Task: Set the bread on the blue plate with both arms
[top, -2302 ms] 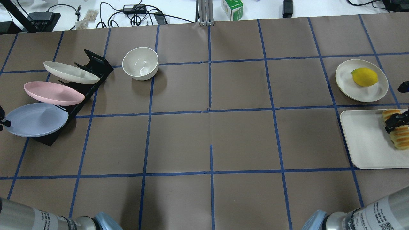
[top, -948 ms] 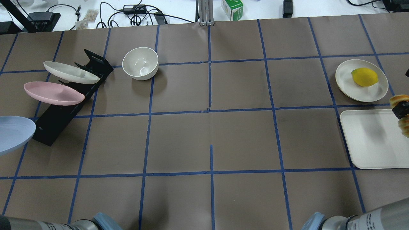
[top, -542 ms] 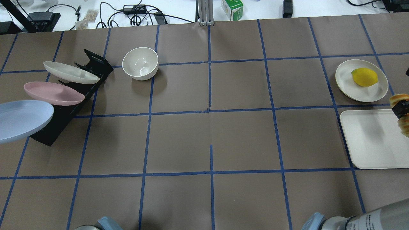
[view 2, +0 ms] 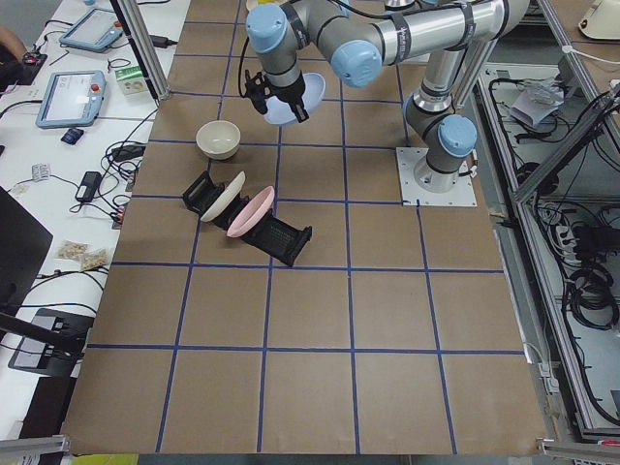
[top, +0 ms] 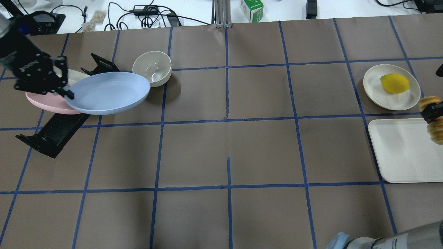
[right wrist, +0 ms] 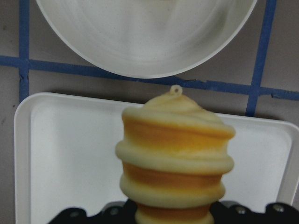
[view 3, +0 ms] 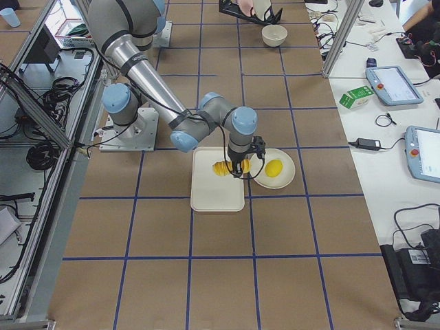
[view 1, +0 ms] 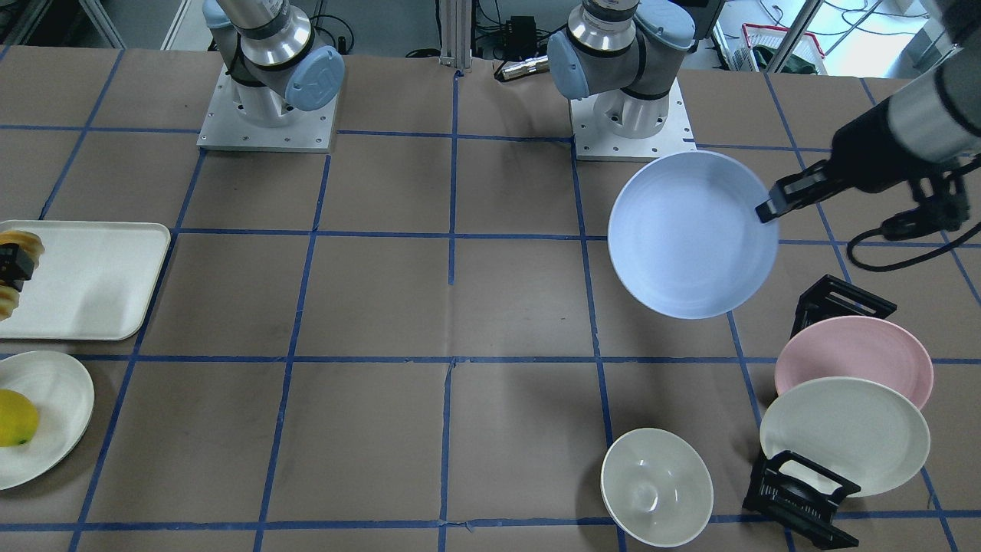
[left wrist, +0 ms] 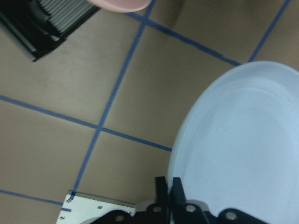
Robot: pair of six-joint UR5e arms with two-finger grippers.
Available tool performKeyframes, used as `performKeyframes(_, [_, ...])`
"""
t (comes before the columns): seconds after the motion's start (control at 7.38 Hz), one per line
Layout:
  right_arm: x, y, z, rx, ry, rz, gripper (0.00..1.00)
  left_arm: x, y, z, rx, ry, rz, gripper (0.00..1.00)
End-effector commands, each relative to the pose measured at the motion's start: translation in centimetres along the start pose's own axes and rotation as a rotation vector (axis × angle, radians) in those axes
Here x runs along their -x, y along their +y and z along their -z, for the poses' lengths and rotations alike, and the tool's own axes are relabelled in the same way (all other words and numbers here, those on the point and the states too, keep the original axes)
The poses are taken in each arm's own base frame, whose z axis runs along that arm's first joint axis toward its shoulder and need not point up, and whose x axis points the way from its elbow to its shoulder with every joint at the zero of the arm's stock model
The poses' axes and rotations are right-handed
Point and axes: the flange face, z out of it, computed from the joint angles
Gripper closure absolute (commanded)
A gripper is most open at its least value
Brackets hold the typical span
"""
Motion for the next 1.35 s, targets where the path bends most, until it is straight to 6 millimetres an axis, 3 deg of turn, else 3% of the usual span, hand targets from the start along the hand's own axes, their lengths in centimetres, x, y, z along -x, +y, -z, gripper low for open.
performKeyframes(0.0, [1.2, -0.7, 0.3, -0.004, 0.002, -0.019, 0.62, -11.2, 3.1, -6.8, -0.115, 0.001, -0.07, 1.0])
performKeyframes(0.14, [2.1, -1.1, 0.6, 0.002, -0.001, -0.011, 0.62, -15.4, 5.1, -11.2, -0.178, 0.028, -0.156, 1.0])
performKeyframes(0.27, [2.5, -1.0, 1.2, -0.003, -0.007, -0.012, 0.63, -17.0, 5.9, -15.4, -0.237, 0.057, -0.163, 1.0])
performKeyframes(0.41, [3.6, -1.8, 1.6, -0.041, -0.035, 0.0, 0.62, -17.0, 5.3, -18.1, -0.289, 0.09, -0.168, 1.0])
performKeyframes(0.81, [5.0, -2.6, 0.7, -0.025, -0.053, -0.027, 0.62, -18.4, 2.0, -23.5, -0.308, 0.212, -0.197, 1.0])
performKeyframes(0.95, [6.8, -3.5, 0.7, -0.024, -0.055, -0.049, 0.62, -18.5, 1.5, -25.4, -0.275, 0.216, -0.195, 1.0])
performKeyframes(1.22, [12.6, -6.2, 1.2, -0.031, -0.046, -0.015, 0.62, -18.7, 0.8, -28.1, -0.252, 0.206, -0.197, 1.0])
